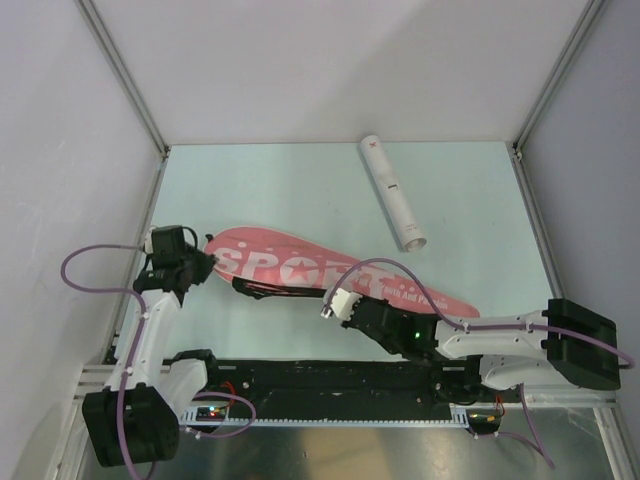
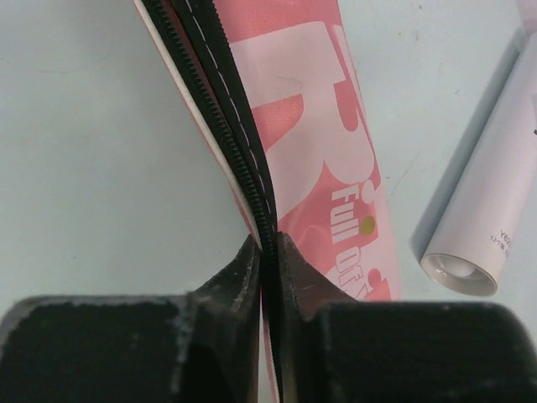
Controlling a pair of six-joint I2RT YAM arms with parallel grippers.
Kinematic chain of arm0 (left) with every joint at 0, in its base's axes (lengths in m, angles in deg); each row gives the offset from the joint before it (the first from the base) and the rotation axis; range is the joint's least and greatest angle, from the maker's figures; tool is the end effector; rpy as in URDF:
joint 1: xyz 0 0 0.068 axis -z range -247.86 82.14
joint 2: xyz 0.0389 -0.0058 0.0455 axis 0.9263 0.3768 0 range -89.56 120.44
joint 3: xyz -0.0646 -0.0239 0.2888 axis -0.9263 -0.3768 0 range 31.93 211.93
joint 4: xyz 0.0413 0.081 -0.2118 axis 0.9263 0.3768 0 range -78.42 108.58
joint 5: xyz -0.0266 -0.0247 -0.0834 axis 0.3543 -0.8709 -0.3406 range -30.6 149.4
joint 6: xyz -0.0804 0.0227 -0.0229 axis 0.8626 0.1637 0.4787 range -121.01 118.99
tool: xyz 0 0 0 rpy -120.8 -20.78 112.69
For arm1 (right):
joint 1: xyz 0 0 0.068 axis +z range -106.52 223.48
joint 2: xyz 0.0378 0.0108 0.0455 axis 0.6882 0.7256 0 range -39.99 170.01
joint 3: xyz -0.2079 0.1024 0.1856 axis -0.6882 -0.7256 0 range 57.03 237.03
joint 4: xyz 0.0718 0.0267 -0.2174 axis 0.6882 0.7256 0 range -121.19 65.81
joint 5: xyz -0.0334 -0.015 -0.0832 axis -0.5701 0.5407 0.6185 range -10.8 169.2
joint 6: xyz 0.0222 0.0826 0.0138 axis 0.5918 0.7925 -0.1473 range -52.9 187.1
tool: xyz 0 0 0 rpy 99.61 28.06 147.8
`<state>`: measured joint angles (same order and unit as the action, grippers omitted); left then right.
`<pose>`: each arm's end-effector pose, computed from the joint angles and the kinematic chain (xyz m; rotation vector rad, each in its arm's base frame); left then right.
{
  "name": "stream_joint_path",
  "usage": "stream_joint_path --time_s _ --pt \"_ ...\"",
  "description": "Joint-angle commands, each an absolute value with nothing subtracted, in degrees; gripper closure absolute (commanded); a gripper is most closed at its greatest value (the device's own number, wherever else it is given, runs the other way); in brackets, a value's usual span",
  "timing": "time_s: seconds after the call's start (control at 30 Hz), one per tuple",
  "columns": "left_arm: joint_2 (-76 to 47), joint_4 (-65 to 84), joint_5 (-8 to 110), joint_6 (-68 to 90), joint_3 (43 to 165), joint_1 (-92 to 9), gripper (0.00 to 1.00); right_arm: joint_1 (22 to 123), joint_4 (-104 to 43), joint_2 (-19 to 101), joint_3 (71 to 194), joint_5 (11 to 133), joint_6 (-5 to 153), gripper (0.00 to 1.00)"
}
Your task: Pack up the badminton gear
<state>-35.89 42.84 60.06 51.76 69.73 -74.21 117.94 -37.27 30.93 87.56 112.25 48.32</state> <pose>0.1703 0.0197 0.2356 -1.2012 2.1068 -0.3622 0.1045 0.2198 0.2172 -1.2619 1.6320 -0.0321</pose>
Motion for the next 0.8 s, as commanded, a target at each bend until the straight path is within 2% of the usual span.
stream_joint_path --time_s 0.0,0.03,0.1,0.23,0.3,0.37,0.53,0.77 --pt "-39.1 41.84 59.14 55.97 68.79 -74.76 0.88 118.1 -38.61 27.16 91.36 112.31 54.88 0.81" --pt "-39.68 41.87 59.14 56.79 68.64 -74.74 0.94 118.37 -37.54 26.46 92.04 112.01 56.16 0.76" --pt "-40.44 41.85 59.18 58.68 68.53 -74.75 0.98 119.8 -36.58 24.35 93.05 111.17 57.88 0.65" --pt "-40.97 42.91 58.55 65.56 68.32 -74.71 1.0 123.02 -36.41 22.25 94.54 109.59 60.42 0.45" --pt "-40.63 43.78 57.69 68.54 68.65 -74.8 1.0 124.6 -37.13 22.48 95.35 109.25 60.95 0.41" --pt "-40.06 44.94 57.19 70.54 69.41 -74.74 1.0 126.12 -38.65 23.6 95.84 108.64 61.06 0.4" --pt "-40.61 48.5 58.68 73.44 71.39 -74.66 1.0 129.11 -44.6 30.2 96.57 105.49 61.34 0.48" --pt "-43.86 51.98 60.85 76.89 72.1 -74.67 1.0 129.73 -57.38 46.35 100.23 105.53 60.48 0.49"
